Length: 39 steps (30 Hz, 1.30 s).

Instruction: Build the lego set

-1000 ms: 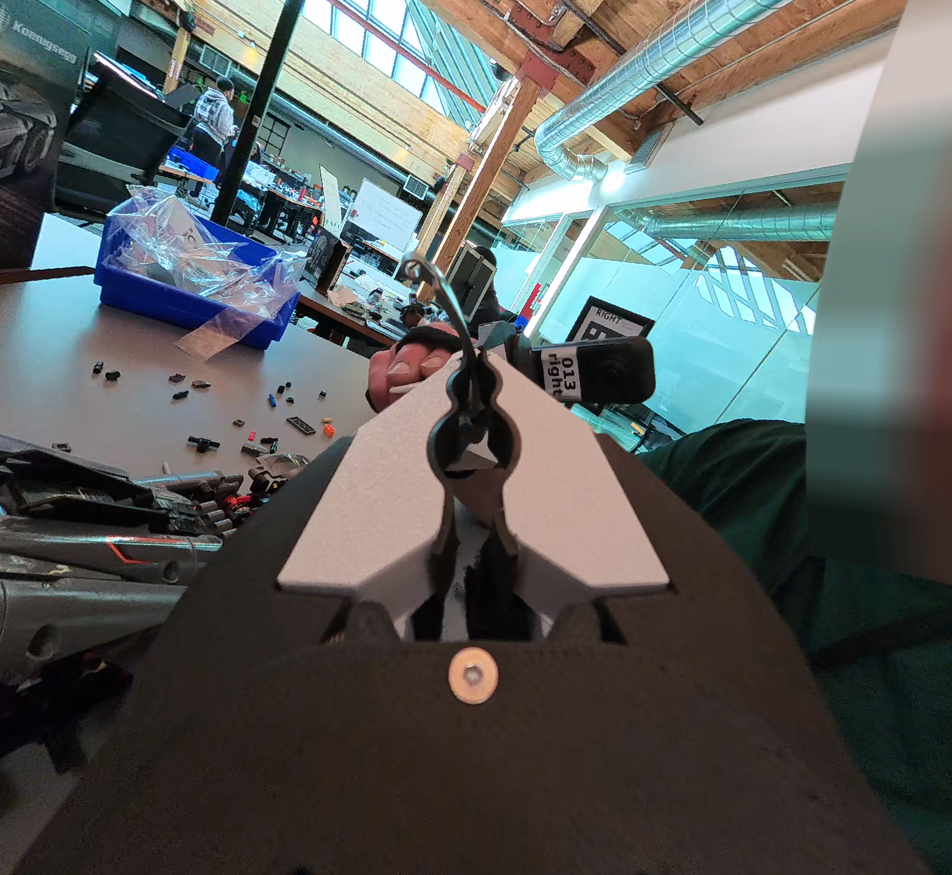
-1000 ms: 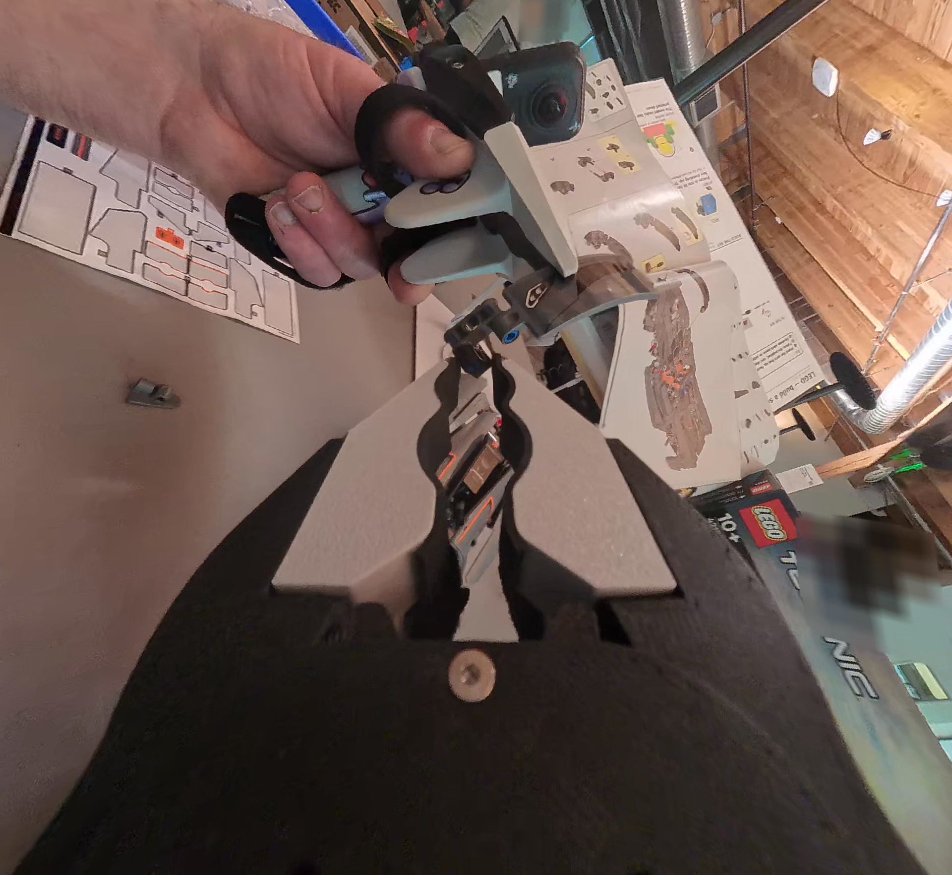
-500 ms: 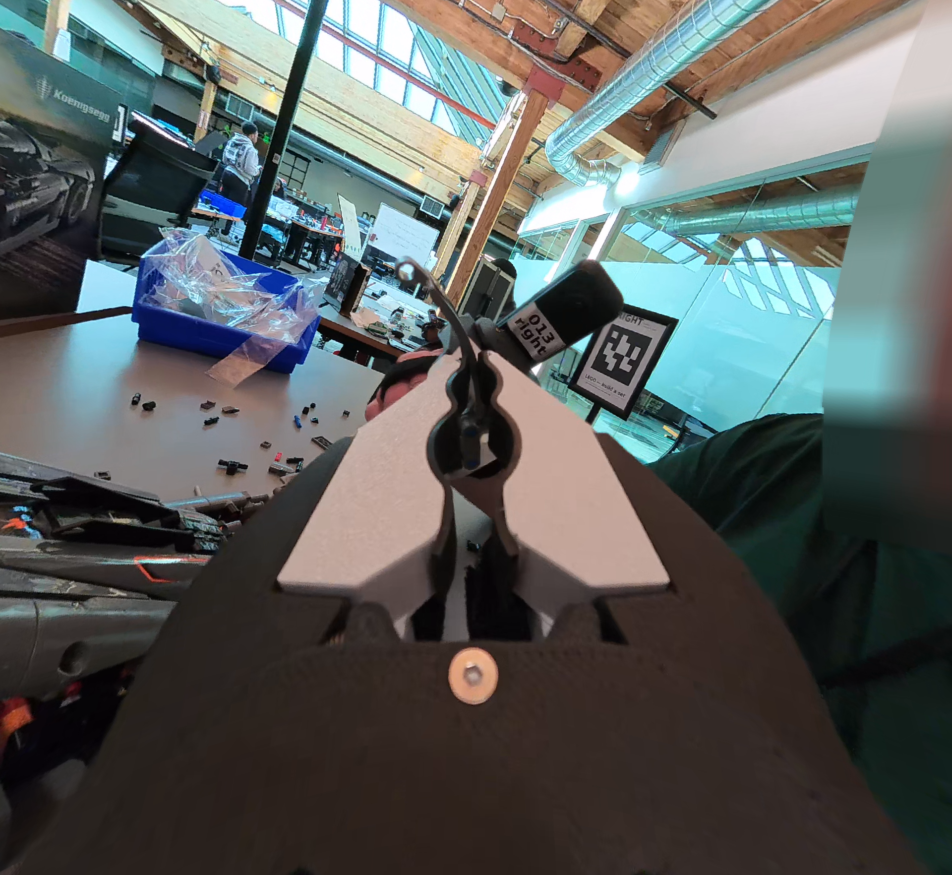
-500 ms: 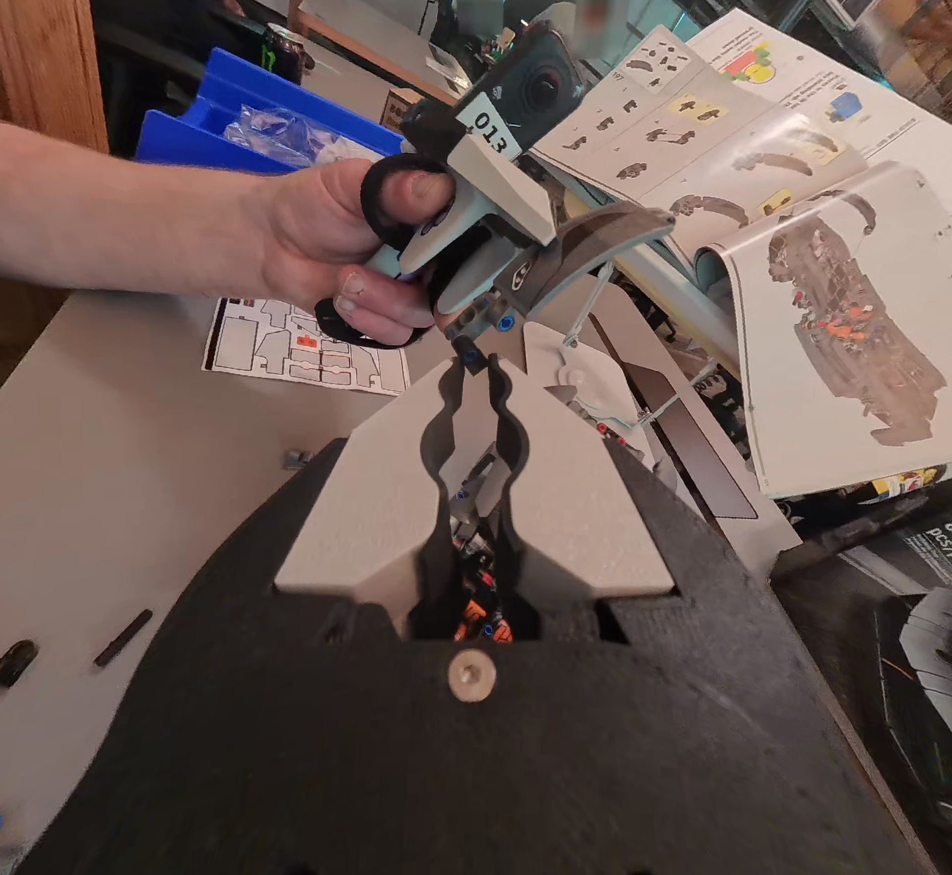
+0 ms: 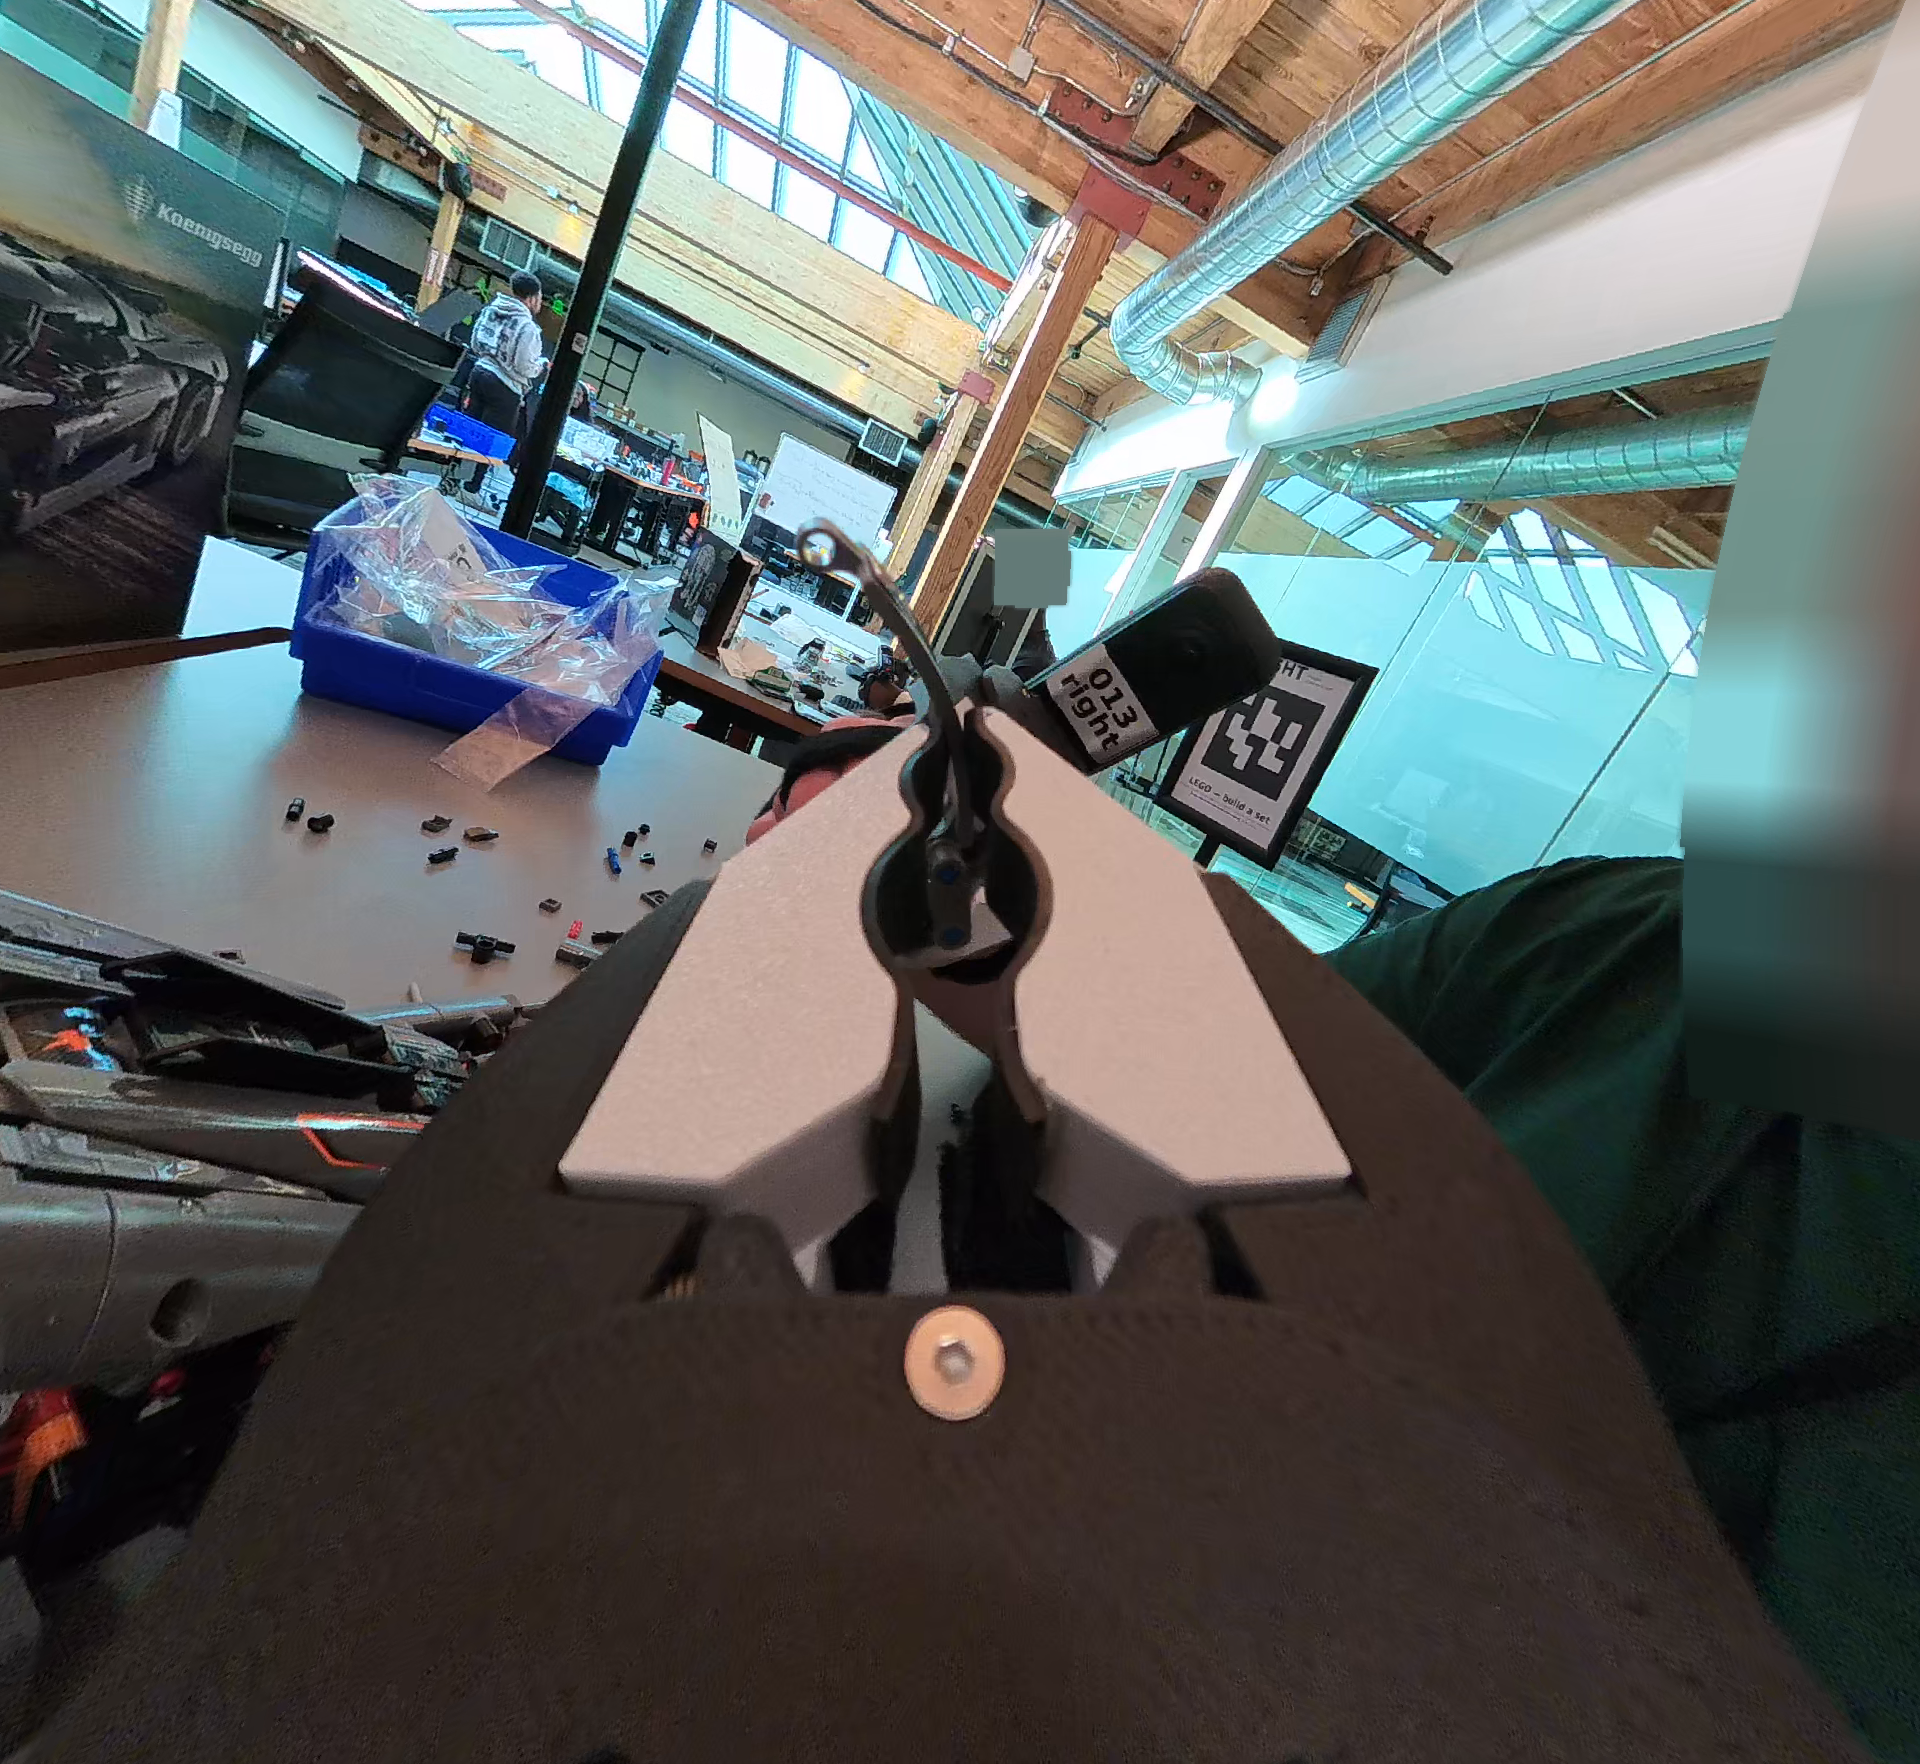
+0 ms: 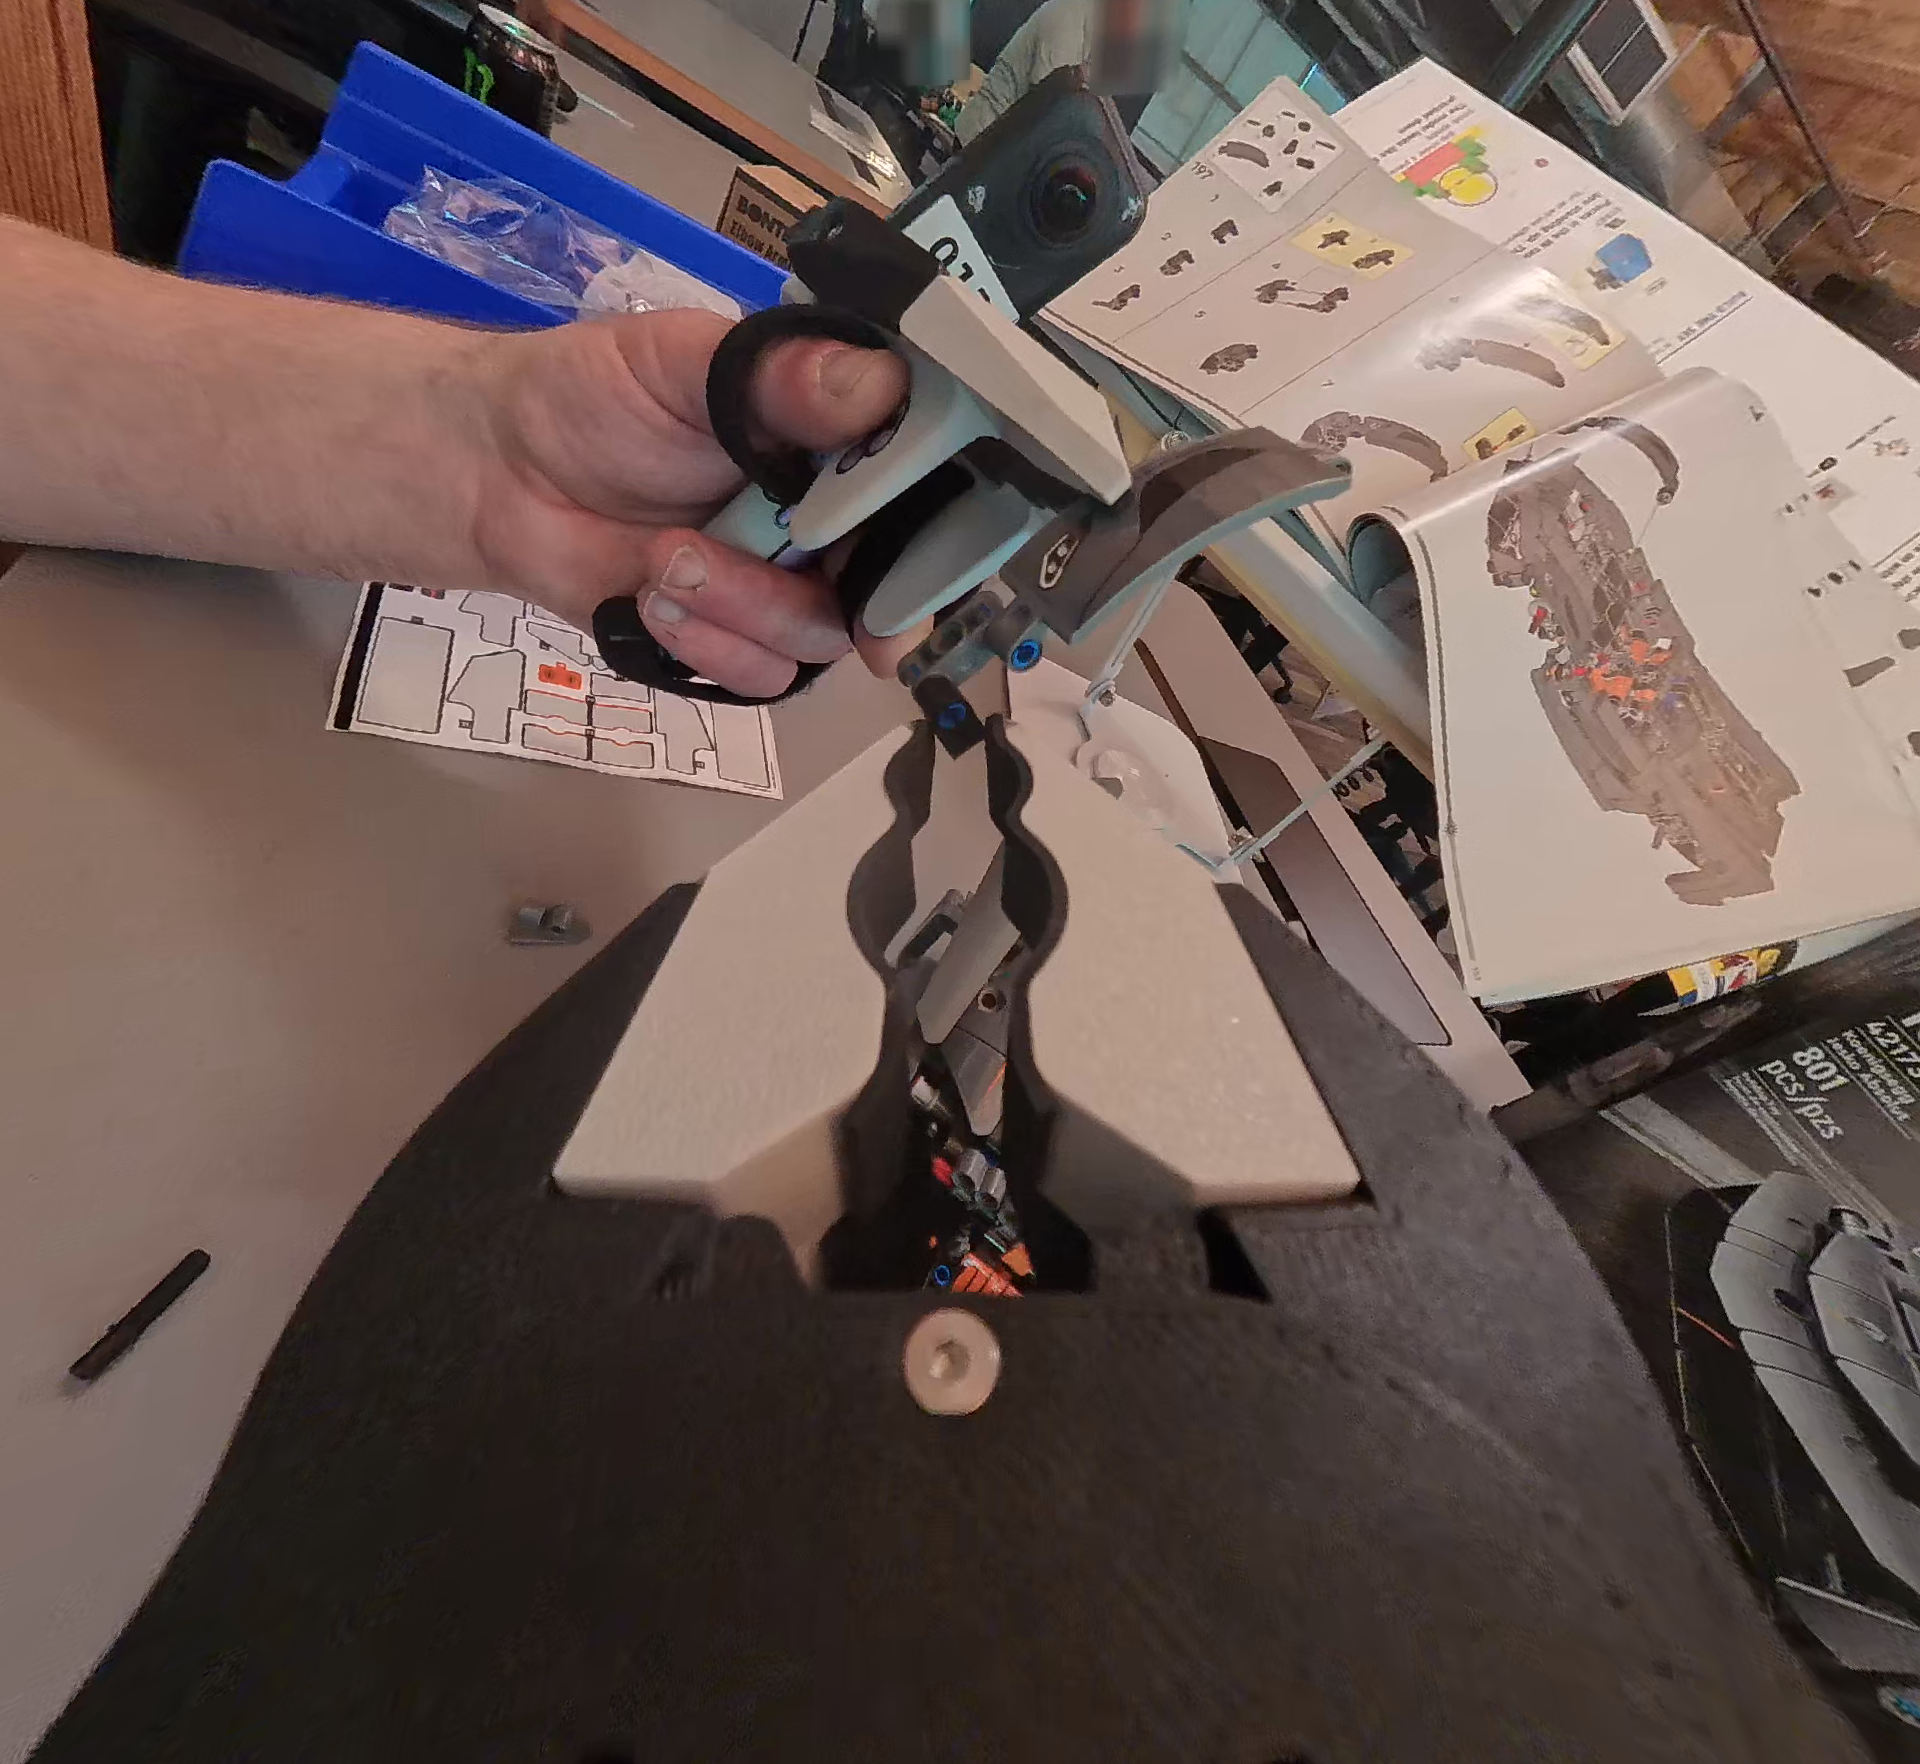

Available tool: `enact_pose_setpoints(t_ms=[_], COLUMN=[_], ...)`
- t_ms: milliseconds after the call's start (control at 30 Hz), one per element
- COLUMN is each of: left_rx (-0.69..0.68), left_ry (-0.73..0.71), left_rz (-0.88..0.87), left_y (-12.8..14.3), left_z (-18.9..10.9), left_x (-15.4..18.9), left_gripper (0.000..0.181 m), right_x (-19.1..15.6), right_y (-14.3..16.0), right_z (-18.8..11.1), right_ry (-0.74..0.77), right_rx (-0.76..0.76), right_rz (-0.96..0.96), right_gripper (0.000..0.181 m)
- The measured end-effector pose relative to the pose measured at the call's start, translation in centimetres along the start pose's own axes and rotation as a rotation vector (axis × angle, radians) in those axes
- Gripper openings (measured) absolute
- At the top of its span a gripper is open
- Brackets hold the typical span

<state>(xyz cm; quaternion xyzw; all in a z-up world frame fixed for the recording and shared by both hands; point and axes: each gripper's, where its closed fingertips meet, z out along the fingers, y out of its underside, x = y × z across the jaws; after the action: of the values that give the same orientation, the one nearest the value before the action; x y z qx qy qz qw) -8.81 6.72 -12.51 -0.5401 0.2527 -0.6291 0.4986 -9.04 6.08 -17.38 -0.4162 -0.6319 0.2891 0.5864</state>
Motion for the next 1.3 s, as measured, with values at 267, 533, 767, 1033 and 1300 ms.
enact_pose_setpoints(t_ms=[267,533,767,1033,1300], left_rx=[0.01,0.013,0.014,0.014,0.021], left_ry=[0.003,-0.004,-0.024,-0.027,-0.035], left_rz=[-0.005,-0.004,-0.018,-0.025,-0.032], left_y=[-0.1,-0.2,-0.3,-0.2,-0.2], left_z=[-0.1,-0.1,-0.4,-0.3,-0.4], left_x=[0.0,-0.2,-0.7,-0.8,-1.0], left_gripper=[0.001,0.001,0.0,0.0,0.001], right_x=[0.1,0.1,0.2,0.2,0.0], right_y=[-0.1,-0.2,0.4,0.3,0.1], right_z=[0.1,0.1,0.5,0.5,0.5], right_ry=[0.015,0.019,0.009,0.028,0.026], right_rx=[0.007,0.01,-0.009,-0.016,-0.008], right_rz=[0.003,-0.004,0.052,0.013,0.004], right_gripper=[0.009,0.009,0.018,0.009,0.008])
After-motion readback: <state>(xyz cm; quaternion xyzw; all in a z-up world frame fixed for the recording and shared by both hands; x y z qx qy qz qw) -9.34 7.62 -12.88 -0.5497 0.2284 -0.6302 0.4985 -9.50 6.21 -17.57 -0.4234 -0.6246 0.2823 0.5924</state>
